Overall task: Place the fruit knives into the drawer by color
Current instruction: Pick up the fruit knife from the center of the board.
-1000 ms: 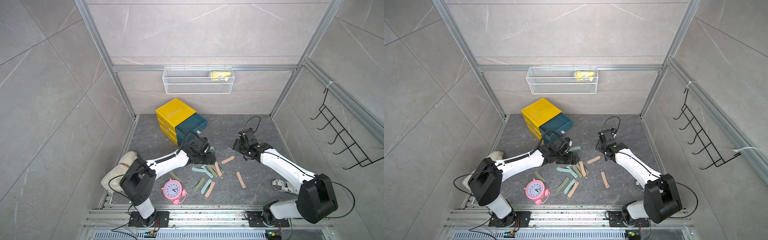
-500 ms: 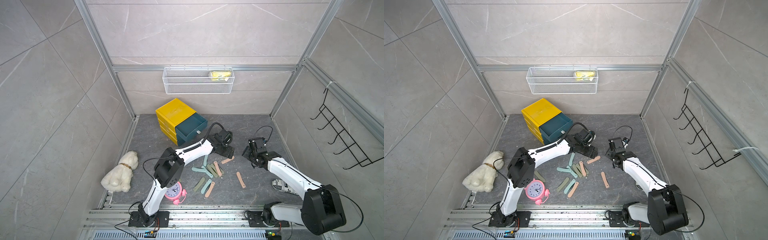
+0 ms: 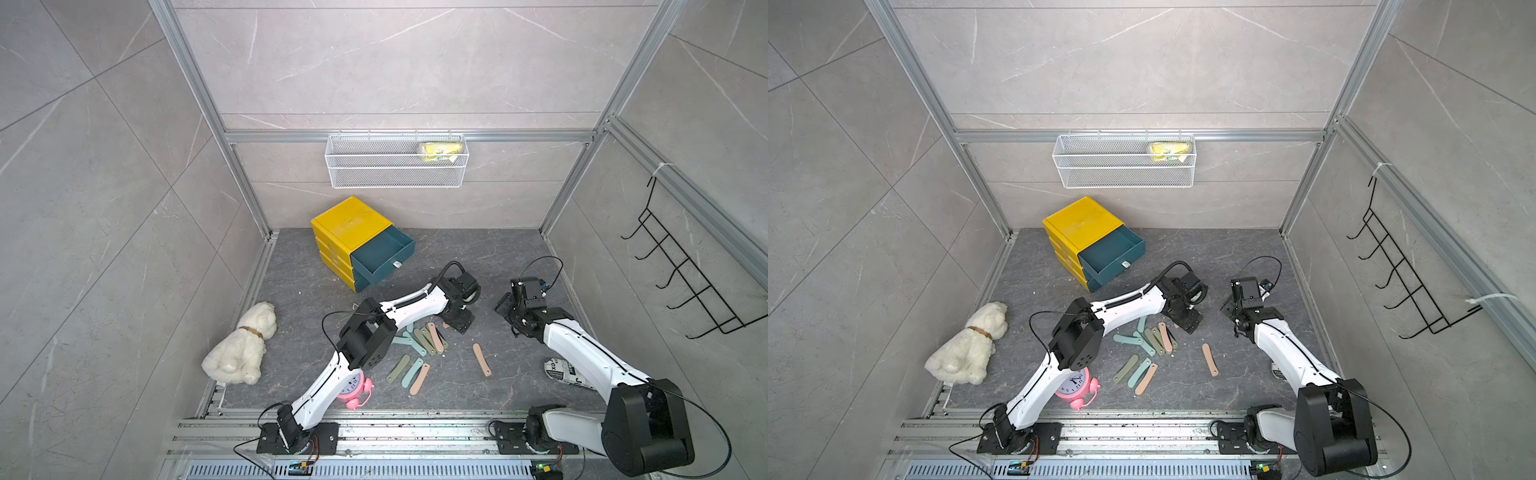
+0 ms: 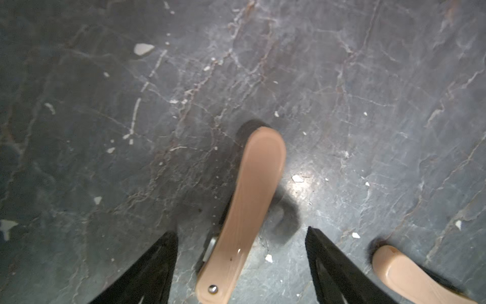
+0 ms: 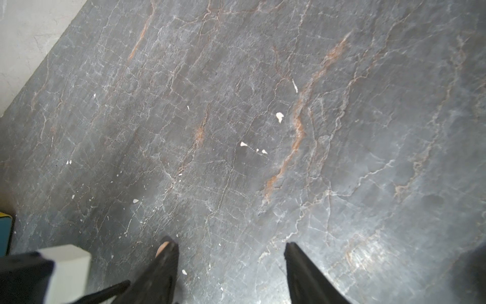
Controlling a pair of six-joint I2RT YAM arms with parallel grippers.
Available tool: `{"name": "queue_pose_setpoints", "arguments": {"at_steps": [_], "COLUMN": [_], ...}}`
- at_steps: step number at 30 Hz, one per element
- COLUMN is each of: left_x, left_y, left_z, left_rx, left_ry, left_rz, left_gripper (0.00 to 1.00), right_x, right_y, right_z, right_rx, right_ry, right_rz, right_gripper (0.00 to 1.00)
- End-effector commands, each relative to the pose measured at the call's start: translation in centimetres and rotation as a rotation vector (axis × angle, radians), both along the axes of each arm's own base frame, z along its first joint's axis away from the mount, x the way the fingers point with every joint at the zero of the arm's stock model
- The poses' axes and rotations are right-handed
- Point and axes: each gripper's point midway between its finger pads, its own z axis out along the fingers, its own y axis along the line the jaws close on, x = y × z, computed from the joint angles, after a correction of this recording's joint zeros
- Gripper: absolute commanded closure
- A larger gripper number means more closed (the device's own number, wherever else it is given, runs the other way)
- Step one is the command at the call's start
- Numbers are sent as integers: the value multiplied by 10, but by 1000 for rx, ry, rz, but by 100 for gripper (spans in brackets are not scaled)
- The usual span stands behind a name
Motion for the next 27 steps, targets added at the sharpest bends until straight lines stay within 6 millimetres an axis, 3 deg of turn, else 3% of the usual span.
{"name": "queue_pose_setpoints", "arguments": {"at_steps": [1,4,6,16,25,27], "left_x": [-7,-11,-12,-1,1,3], "left_y": [10,13,14,22,21,20], "left_z": [-11,-19,-20,-16,-10,-5], "left_rx": [89,110,120,154,130,112], "left_ry": [-6,23,34,-18,-36,-46], "left_rz": [-50,-62,-64,-30,-14,-6], "left_gripper": [24,30,40,64,95,98], "right_x": [0,1,1,1,1,1], "right_y": [-2,-3,-4,-2,-2,-1], "right_z": [6,10,12,12,12,10], "right_rx": [22,16,11,17,21,23], "right_ry": [-29,-39,-42,-43,-44,-41], "right_rz": [-12,-12,-10,0,0,2], "right_gripper": [34,34,34,35,35,35]}}
